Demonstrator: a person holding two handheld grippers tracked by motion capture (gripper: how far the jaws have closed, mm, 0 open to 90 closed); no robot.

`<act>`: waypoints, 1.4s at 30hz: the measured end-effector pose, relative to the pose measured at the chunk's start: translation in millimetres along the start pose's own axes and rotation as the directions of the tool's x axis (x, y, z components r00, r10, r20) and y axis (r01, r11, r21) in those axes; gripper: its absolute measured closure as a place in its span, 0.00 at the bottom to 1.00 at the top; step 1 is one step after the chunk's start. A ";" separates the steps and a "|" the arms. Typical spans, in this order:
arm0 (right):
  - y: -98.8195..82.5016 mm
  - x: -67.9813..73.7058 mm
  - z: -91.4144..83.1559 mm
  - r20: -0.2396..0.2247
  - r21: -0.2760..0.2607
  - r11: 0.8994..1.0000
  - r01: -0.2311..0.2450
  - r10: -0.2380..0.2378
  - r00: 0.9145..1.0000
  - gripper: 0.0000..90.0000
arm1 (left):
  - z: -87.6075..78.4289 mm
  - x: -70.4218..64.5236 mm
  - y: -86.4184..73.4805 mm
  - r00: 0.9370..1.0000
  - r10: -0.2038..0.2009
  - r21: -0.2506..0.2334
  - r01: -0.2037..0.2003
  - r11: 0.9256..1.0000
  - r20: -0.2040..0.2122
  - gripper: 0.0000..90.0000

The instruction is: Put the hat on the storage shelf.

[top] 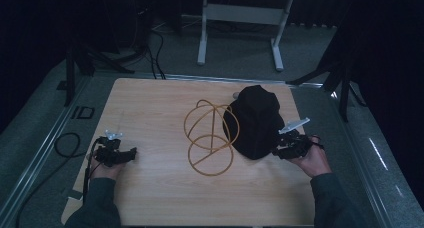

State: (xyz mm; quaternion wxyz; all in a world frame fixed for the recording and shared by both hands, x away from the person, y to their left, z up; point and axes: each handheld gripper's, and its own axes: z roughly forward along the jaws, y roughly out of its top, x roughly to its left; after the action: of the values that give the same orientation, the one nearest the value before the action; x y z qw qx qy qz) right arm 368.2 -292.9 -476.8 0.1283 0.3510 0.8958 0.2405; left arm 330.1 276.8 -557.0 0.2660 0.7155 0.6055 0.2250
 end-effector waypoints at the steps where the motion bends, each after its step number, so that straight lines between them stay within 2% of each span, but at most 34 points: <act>1: 4.9 -0.7 -0.7 -0.009 0.010 1.000 0.000 0.000 1.000 0.57 | 0.0 0.0 0.0 1.000 0.000 0.000 0.000 1.000 0.000 0.27; 5: 15.0 -1.1 -2.5 -0.020 0.034 0.999 -0.009 0.009 1.000 0.56 | 0.0 -0.1 0.0 1.000 0.001 0.000 -0.001 1.000 0.001 0.27; 14: 29.8 -2.7 -0.3 -0.016 0.050 0.999 -0.018 0.019 1.000 0.52 | 0.1 -0.5 0.1 1.000 0.002 0.001 -0.002 1.000 0.001 0.26; 15: 37.7 -1.9 -0.3 -0.017 0.057 0.998 -0.023 0.024 1.000 0.53 | 0.1 -0.6 0.1 1.000 0.004 0.002 -0.004 1.000 0.001 0.26; 21: 52.8 -1.6 -0.6 -0.024 0.078 0.997 -0.026 0.028 0.999 0.56 | 0.2 -0.8 0.1 1.000 0.004 0.002 -0.004 1.000 0.002 0.26; 26: 65.8 -0.5 0.5 -0.026 0.091 0.996 -0.026 0.028 0.999 0.54 | 0.3 -0.9 0.1 1.000 0.006 0.002 -0.006 1.000 0.003 0.26; 31: 82.4 0.2 5.4 -0.021 0.122 0.992 -0.042 0.045 0.999 0.54 | 0.5 -1.1 0.2 1.000 0.008 0.001 -0.008 1.000 0.004 0.25; 36: 97.9 -0.9 12.8 -0.018 0.180 0.981 -0.068 0.072 0.997 0.62 | 0.7 -1.2 0.2 1.000 0.010 0.001 -0.010 1.000 0.005 0.25; 42: 114.0 -0.2 14.9 0.000 0.195 0.975 -0.102 0.104 0.995 0.64 | 0.9 -1.4 0.3 1.000 0.011 0.001 -0.011 1.000 0.006 0.24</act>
State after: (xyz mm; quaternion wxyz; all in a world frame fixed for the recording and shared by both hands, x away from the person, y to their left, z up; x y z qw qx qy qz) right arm 439.0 -215.3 -430.0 0.0759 0.4065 0.8964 0.1598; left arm 330.7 275.3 -557.5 0.2662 0.7196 0.6010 0.2240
